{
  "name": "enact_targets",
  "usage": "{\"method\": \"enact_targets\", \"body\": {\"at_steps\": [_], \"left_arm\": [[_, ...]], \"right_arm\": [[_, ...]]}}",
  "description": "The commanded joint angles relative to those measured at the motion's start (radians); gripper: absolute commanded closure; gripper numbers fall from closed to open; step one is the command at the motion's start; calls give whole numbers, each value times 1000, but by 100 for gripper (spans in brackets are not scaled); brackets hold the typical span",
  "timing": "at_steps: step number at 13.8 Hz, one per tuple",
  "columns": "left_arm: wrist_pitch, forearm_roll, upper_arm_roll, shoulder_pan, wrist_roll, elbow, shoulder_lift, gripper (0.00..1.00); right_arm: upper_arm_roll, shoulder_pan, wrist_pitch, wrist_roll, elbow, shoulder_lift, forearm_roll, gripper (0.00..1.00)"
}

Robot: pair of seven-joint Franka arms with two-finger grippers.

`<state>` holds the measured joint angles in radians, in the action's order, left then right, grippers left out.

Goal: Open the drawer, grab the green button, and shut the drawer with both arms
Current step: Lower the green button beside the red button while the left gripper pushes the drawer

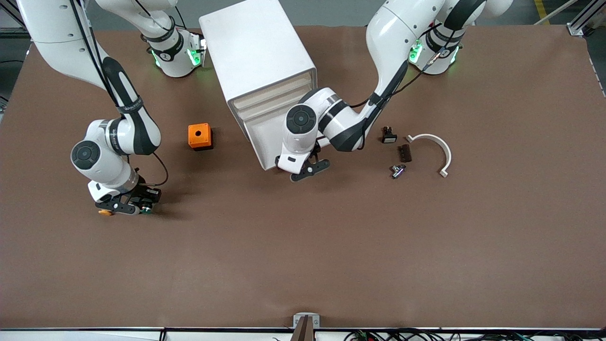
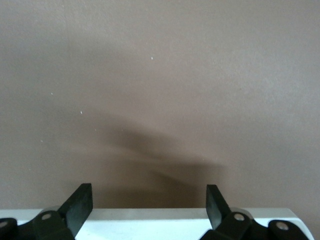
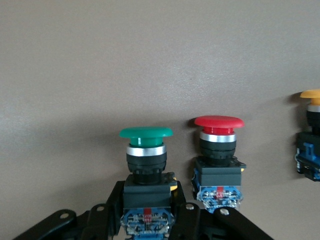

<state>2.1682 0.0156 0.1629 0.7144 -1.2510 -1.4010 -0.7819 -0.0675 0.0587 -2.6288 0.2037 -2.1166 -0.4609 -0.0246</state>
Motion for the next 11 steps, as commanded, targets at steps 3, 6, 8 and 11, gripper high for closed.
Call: {"method": "enact_targets", "body": {"at_steps": [3,6,8,11], "left_arm": [[5,-5,10,14,1,-15,7,0],[5,27,32,20,2,-16,3,0],[5,65,33,36,2,-23,3,0],[5,133,33,49,4,-23,3,0]], "right_arm": [[15,12,-11,63,6,-12,-8,100],[15,27,-13,88,4,-12,-8,100],[15,33,-14,88,4,-12,-8,100],[15,38,-23,88,3,-13,-9,100]]}}
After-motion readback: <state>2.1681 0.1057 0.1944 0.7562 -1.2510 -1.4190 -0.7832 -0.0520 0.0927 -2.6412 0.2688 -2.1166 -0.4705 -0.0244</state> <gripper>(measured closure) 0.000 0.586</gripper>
